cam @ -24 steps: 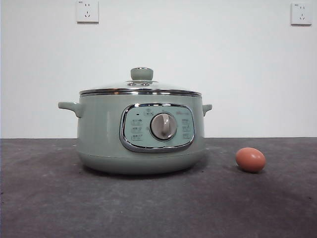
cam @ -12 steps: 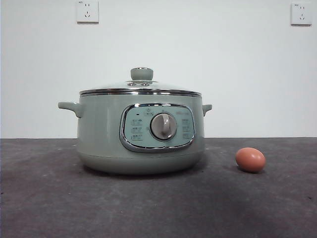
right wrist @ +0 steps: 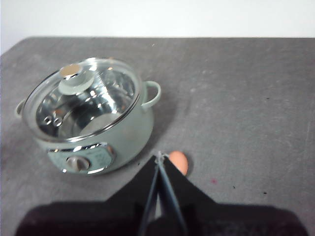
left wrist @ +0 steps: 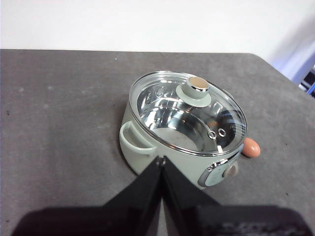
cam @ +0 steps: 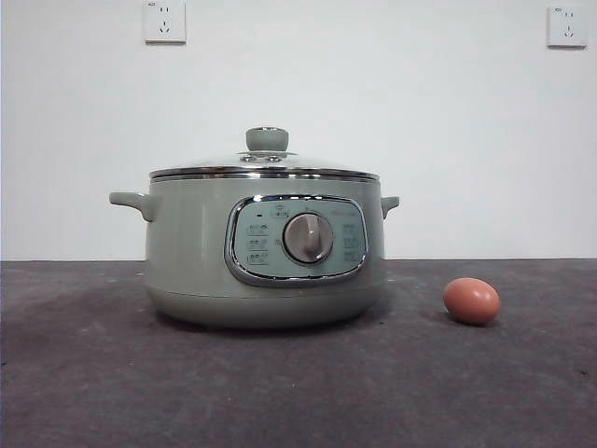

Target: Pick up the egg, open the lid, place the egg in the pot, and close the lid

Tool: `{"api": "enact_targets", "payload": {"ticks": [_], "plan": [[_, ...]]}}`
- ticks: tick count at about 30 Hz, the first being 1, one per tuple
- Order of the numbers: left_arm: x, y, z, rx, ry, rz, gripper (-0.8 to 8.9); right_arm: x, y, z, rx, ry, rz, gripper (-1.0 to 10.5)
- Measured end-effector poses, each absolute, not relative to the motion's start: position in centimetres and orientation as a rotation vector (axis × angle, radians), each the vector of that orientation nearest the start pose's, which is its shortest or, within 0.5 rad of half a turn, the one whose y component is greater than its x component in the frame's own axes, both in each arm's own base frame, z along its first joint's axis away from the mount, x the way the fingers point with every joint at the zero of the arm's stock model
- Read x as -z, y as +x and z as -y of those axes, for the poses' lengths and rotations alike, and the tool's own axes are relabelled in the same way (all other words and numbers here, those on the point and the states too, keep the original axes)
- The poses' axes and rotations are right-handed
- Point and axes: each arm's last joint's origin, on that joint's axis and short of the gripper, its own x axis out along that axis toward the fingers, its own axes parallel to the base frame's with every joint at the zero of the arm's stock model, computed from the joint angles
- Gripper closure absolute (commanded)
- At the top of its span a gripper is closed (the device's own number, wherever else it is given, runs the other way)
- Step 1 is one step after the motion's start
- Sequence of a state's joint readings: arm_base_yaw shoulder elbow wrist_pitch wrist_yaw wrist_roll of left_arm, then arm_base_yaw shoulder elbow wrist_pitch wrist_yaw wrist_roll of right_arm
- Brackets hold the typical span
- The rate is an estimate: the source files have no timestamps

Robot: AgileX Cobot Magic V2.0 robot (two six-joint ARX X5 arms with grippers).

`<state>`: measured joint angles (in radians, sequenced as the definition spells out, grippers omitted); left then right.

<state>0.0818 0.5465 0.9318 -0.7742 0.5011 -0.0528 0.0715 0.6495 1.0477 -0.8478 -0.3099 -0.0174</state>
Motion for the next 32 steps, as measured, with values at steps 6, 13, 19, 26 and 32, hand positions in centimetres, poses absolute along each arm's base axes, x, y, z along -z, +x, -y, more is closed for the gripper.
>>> {"api": "enact_targets", "payload": {"ticks": [6, 13, 19, 26, 32], "plan": [[-36.9, 8.6, 0.9, 0.43, -0.133, -0.385, 8.18, -38.1, 10.0, -1.6, -0.393, -0.007, -0.478, 9.4], [-37.0, 8.9, 0.9, 0.455, -0.132, -0.399, 5.72, -38.1, 10.2, -1.6, -0.395, -0.014, -0.495, 7.4], [-37.8, 8.7, 1.1, 0.512, -0.136, -0.38, 1.0, -38.1, 10.2, -1.6, -0.395, -0.014, -0.495, 3.4], [-37.8, 9.1, 1.1, 0.515, -0.138, -0.39, 1.0, -38.0, 10.2, -1.6, -0.396, -0.013, -0.502, 3.4], [-37.7, 10.0, 1.3, 0.541, -0.135, -0.41, 1.0, -38.0, 10.2, -1.6, -0.397, -0.013, -0.503, 3.4]]}}
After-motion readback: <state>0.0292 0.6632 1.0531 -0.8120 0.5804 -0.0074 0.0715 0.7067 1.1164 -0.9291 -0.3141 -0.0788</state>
